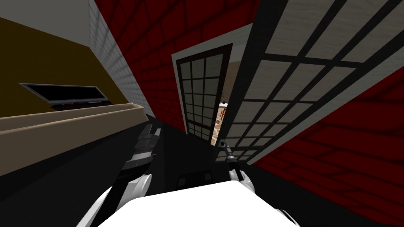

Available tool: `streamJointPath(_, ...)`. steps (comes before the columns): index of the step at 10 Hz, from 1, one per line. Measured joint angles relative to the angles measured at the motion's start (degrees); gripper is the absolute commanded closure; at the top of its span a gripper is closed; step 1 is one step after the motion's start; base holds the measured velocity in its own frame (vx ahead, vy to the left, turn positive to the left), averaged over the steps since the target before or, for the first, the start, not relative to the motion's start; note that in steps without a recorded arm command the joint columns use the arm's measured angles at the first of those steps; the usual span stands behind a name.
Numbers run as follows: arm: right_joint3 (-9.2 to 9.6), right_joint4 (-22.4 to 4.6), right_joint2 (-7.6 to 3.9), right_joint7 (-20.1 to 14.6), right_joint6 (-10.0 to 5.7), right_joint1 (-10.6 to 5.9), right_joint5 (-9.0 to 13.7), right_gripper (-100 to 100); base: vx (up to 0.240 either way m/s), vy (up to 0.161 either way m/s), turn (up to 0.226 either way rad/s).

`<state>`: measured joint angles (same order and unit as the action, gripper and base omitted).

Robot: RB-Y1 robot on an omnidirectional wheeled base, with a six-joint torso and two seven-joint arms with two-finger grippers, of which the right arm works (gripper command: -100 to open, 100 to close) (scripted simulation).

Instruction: Pull the door open

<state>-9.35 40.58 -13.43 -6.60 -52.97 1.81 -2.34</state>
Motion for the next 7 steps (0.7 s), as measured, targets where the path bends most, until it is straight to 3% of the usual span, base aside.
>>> streamJointPath(1, 0.25, -1.03, -0.01, -1.26, -0.41, -0.52, 0.50, 100, -0.030, -0.023, 0.046)
streamJointPath(3, 0.99, 0.41, 0.08, -3.85, 0.34, 0.31, 1.59, 100, -0.032, -0.012, 0.050)
streamJointPath(4, 1.24, -2.01, -0.08, -5.15, -0.73, -0.92, 2.39, 100, -0.036, -0.015, 0.011)
streamJointPath(7, 1.65, -3.22, -0.20, -6.89, -1.39, -1.39, 2.95, 100, -0.005, -0.007, -0.001)
